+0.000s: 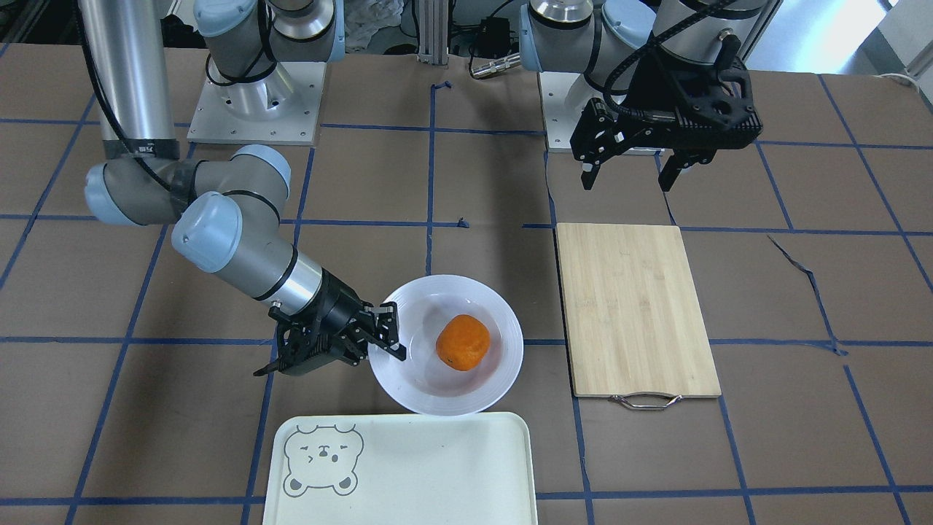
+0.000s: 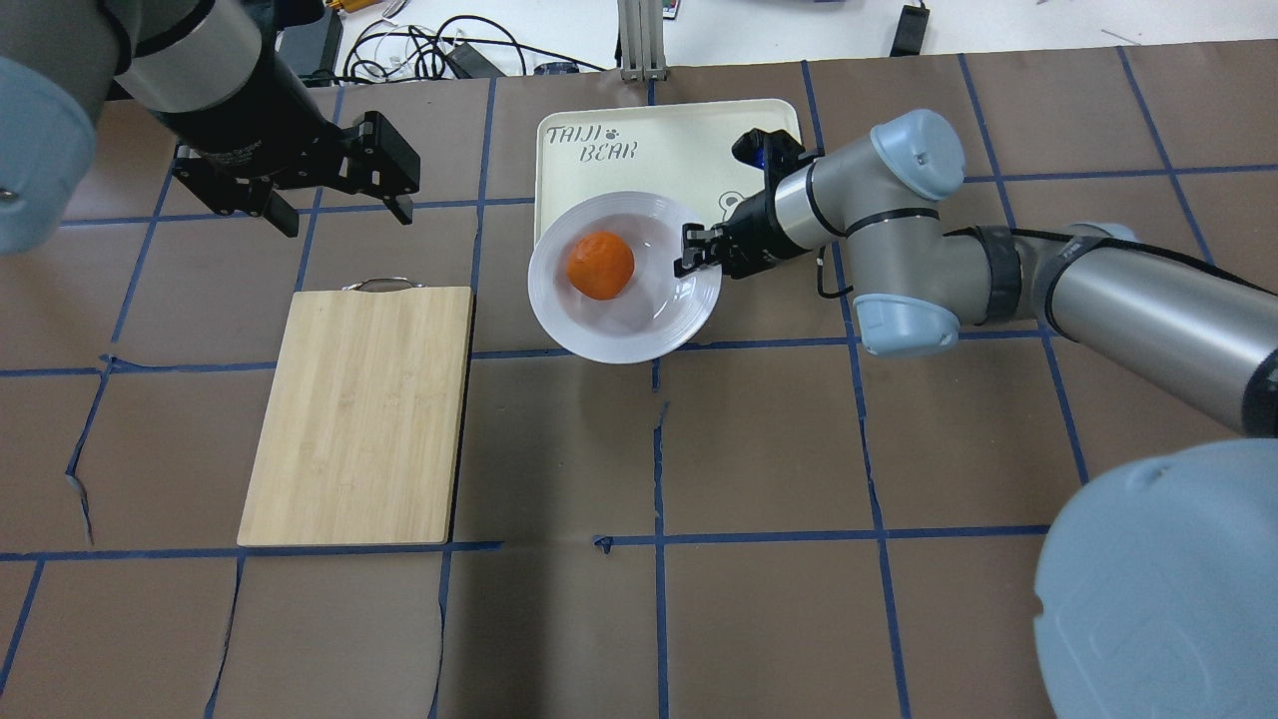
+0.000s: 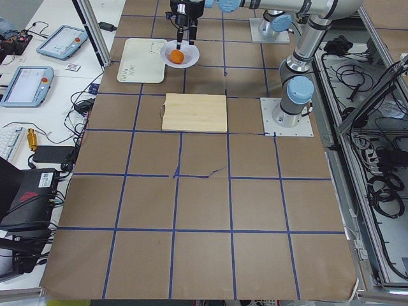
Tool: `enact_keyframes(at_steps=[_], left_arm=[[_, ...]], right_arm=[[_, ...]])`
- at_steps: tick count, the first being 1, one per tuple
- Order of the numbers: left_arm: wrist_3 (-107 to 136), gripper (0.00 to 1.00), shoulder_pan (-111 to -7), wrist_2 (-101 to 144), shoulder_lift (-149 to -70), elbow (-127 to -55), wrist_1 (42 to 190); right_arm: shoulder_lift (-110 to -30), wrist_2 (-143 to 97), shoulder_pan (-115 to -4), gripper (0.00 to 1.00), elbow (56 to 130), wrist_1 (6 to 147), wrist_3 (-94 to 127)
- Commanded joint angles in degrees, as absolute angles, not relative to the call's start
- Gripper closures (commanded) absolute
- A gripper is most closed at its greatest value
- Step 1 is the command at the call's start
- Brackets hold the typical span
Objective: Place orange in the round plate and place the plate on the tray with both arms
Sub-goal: 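Grip the plate rim with the right gripper and slide it onto the tray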
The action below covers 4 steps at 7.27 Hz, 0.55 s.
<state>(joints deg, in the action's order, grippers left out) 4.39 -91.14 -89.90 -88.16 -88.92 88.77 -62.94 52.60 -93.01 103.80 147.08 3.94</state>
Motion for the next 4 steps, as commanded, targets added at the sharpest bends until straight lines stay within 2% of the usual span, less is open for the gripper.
enact_keyframes(at_steps=[1,4], left_arm=[[4.4,0.00,-91.1,-89.9,-88.2,-88.9,88.8],[4.4,0.00,-91.1,-89.8,-88.2,-88.9,88.8]], right_arm=[[-55.4,52.3,-92.4,1.00,92.8,145.5,4.5],[-47.0,52.5,-92.3,1.00,78.8,140.1,6.8]])
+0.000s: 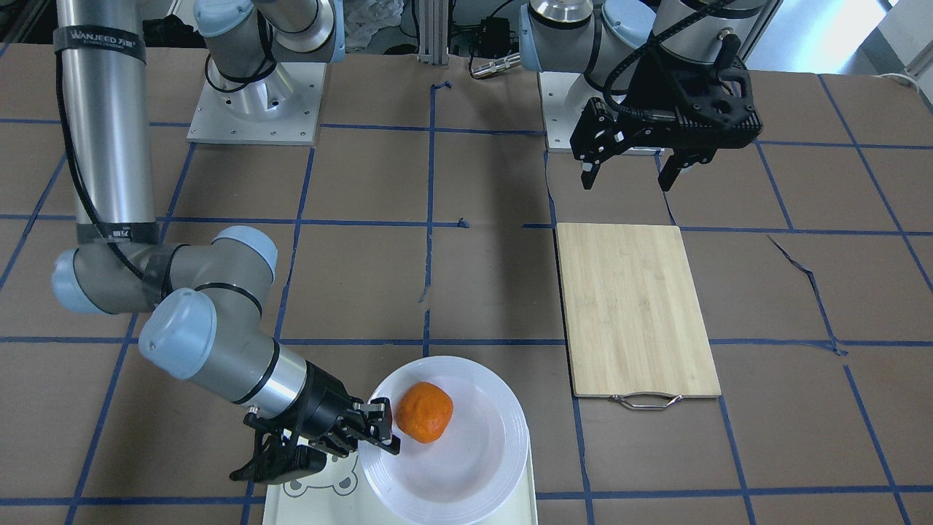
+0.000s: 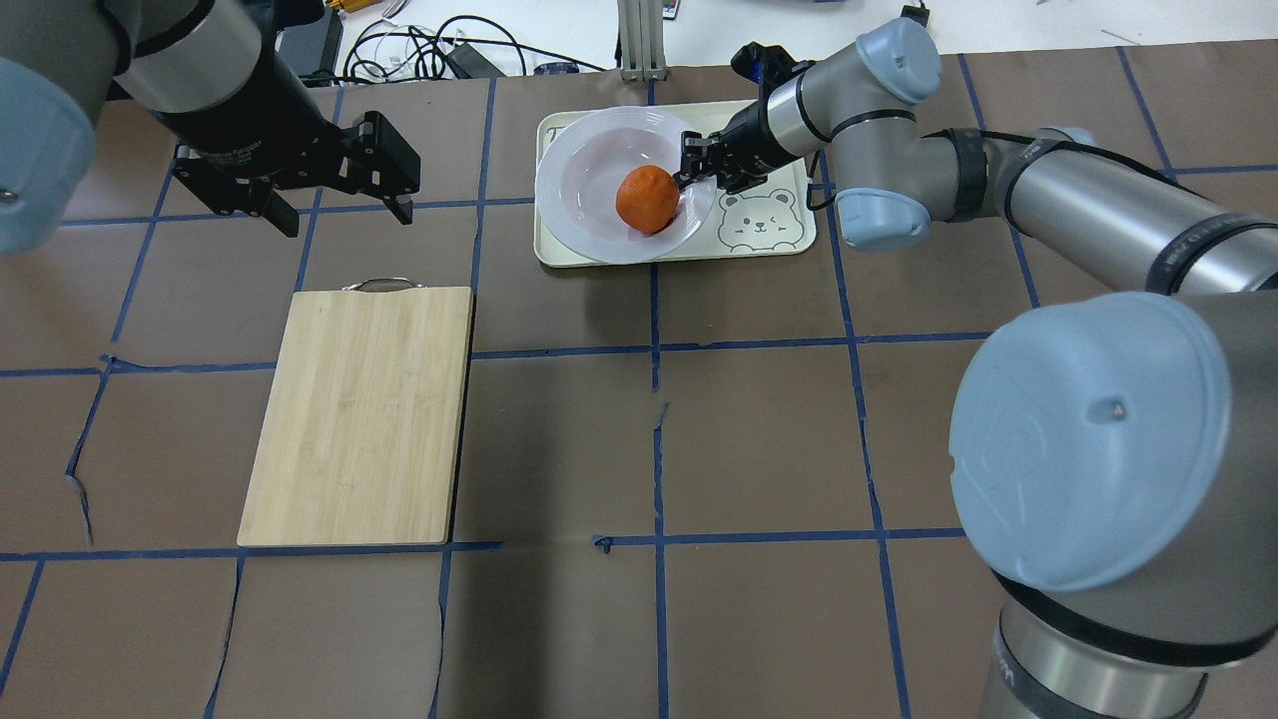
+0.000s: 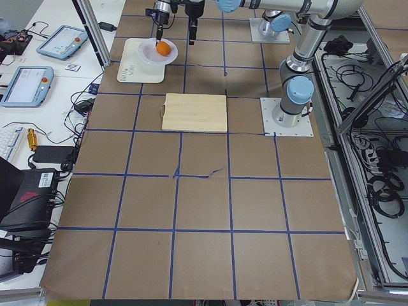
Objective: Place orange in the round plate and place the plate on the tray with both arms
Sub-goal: 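Grip the plate rim with the right gripper and slide it onto the tray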
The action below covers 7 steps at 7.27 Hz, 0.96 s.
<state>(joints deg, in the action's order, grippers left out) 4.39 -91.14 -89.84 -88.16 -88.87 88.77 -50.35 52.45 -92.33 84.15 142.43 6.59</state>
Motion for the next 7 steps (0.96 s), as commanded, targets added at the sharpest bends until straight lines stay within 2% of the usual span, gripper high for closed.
enact_keyframes(at_steps=[1,6,7], left_arm=[[4.4,0.00,-91.1,-89.7,-88.2,-88.9,88.8],[4.6,0.00,-91.1,-89.4,-88.2,-88.9,88.7],[4.6,0.00,-91.1,-89.4,-88.2,-88.9,88.7]], right_arm=[[-44.8,52.5,-92.3,1.00,76.7,140.0,6.7],[-40.3,52.5,-89.6,1.00,75.2,140.0,6.5],[-40.3,53.4,-89.6,0.77,74.9,140.1,6.9]])
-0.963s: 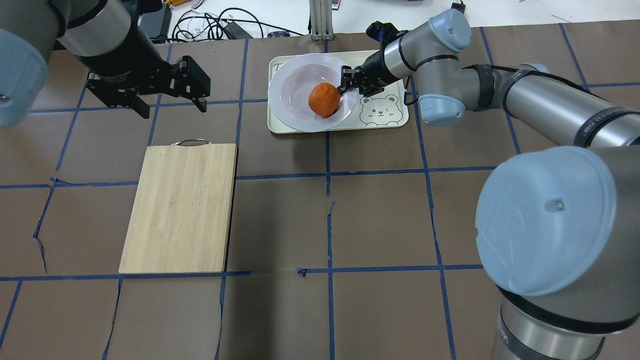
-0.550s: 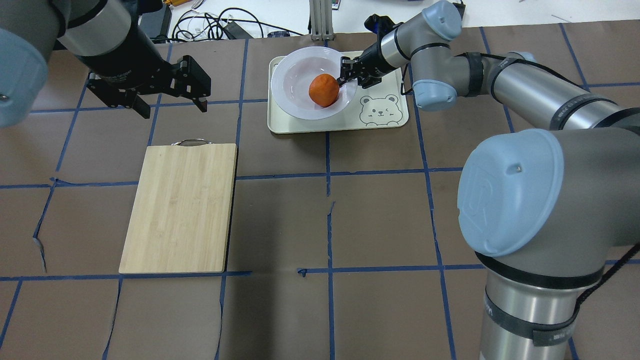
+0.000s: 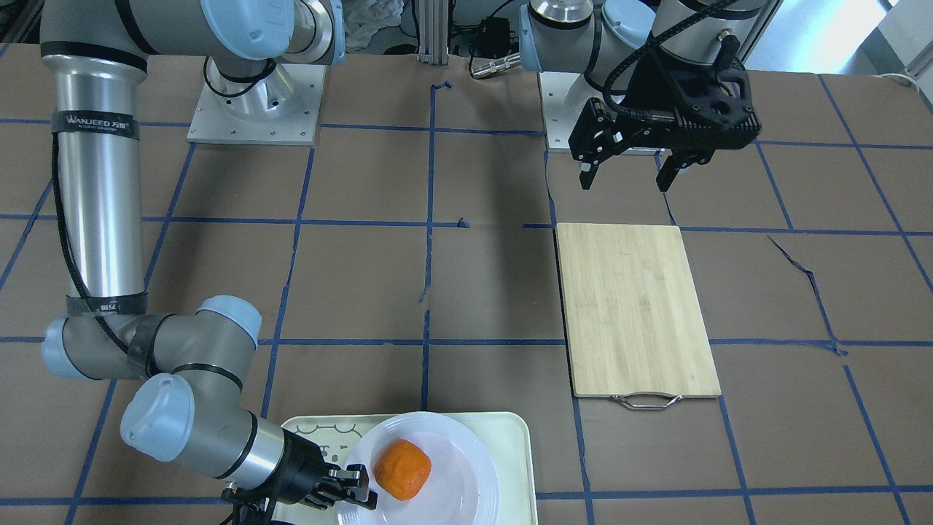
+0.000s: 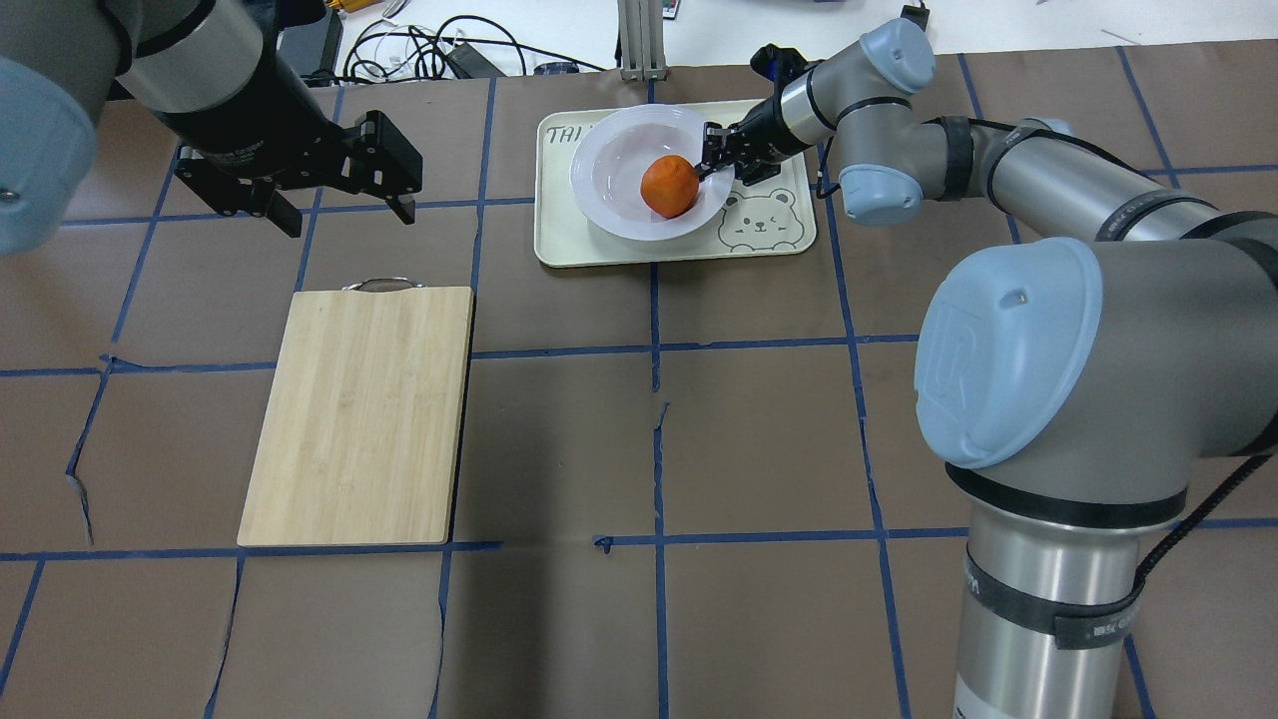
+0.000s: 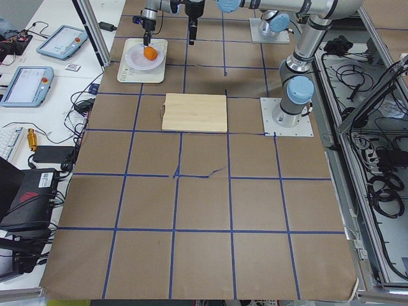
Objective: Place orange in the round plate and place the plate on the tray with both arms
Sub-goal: 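Grip the plate rim with the right gripper and slide it onto the tray, then release the plate rim and lift the right gripper away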
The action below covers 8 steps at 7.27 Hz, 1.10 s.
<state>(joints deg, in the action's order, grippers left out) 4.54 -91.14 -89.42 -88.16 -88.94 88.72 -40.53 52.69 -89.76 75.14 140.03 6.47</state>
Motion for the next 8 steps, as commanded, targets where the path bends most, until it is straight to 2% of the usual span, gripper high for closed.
enact_keyframes(at_steps=[1,4,6,8], left_arm=[[4.6,0.00,-91.1,-89.4,-88.2,-88.9,88.8],[4.6,0.00,-91.1,-89.4,-88.2,-88.9,88.8],[4.7,0.00,-91.1,-89.4,-88.2,-88.9,88.8],[4.7,0.00,-91.1,-89.3,-88.2,-88.9,88.8]], right_arm=[[-40.2,54.1,-89.5,0.01,75.1,140.2,7.0],[-42.8,56.2,-88.0,0.00,75.1,139.7,9.9],[-48.4,62.5,-87.7,0.00,75.2,129.9,9.6],[-58.2,71.0,-88.0,0.00,77.1,115.2,9.8]])
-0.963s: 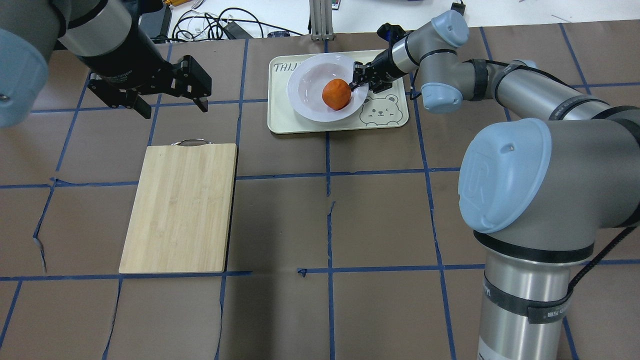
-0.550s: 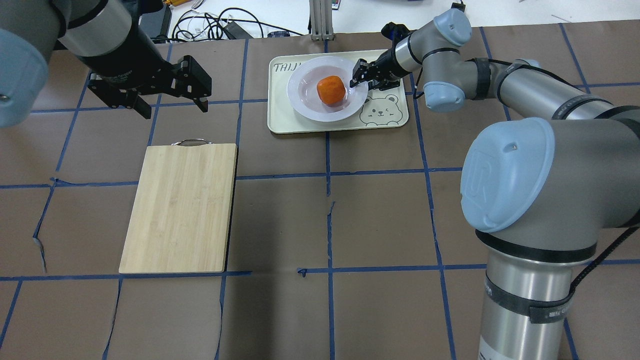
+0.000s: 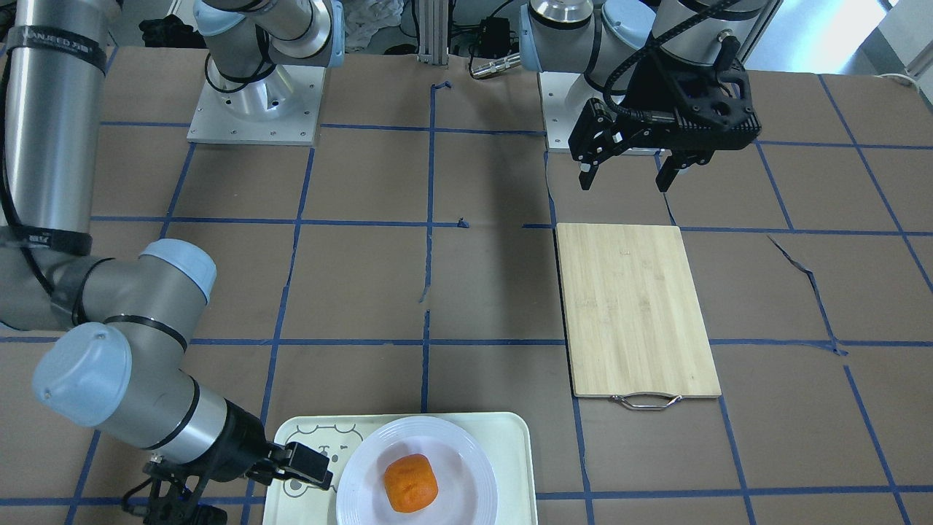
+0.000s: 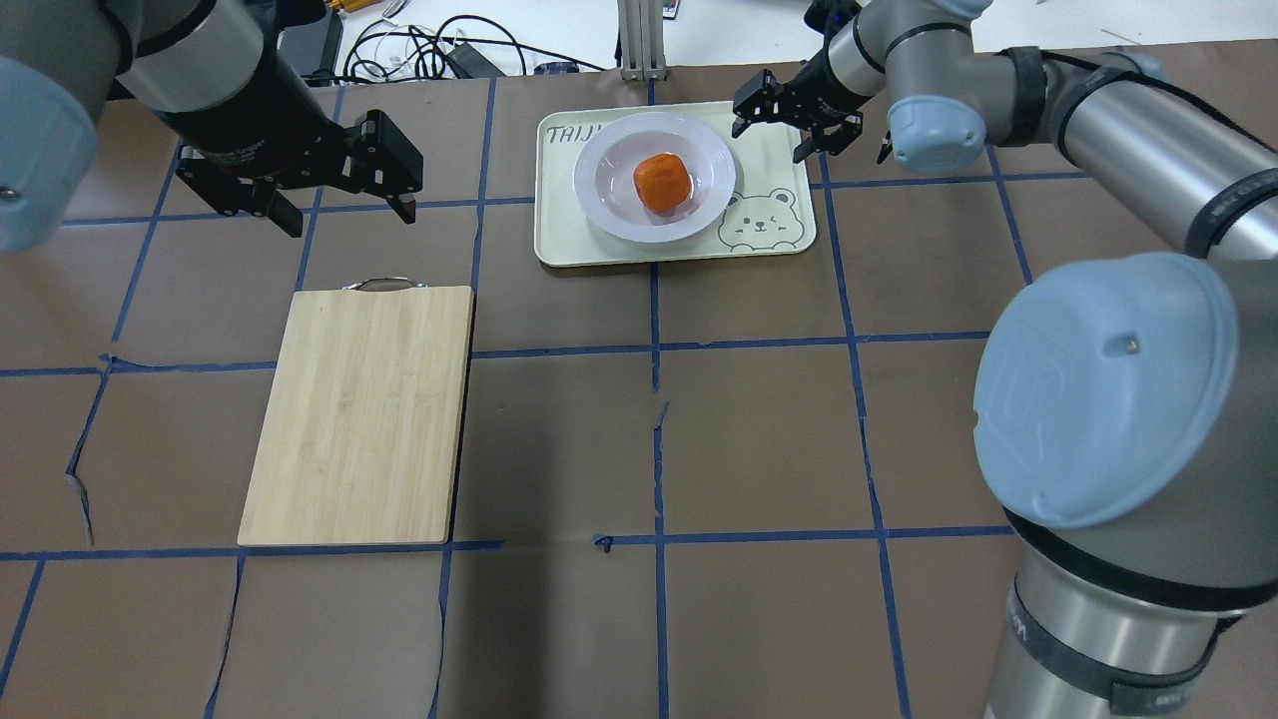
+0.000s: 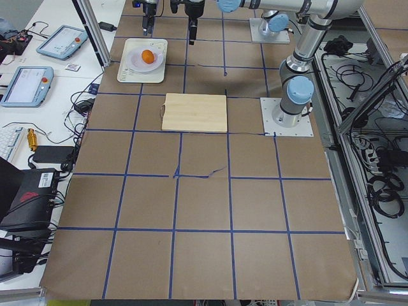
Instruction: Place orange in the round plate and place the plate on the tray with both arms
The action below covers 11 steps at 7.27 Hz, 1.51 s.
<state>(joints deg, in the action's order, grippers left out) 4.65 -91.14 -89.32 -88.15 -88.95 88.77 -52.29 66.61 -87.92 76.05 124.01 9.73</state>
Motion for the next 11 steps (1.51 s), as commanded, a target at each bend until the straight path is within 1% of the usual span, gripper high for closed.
enact_keyframes(at_steps=[1,4,7,11], left_arm=[[4.7,0.00,-91.1,-89.3,-88.2,-88.9,88.8],[4.7,0.00,-91.1,-89.3,-88.2,-88.9,88.8],[4.7,0.00,-91.1,-89.3,-88.2,-88.9,88.8],[4.7,0.00,-91.1,-89.3,-88.2,-89.0,88.7]], right_arm=[[-63.3,73.2,-87.9,0.00,77.7,107.0,9.8],[-72.3,84.2,-88.0,0.00,78.2,93.0,9.8],[-80.4,87.9,-88.3,0.00,85.6,91.2,9.8],[-84.8,88.6,-90.1,0.00,85.2,87.3,8.8]])
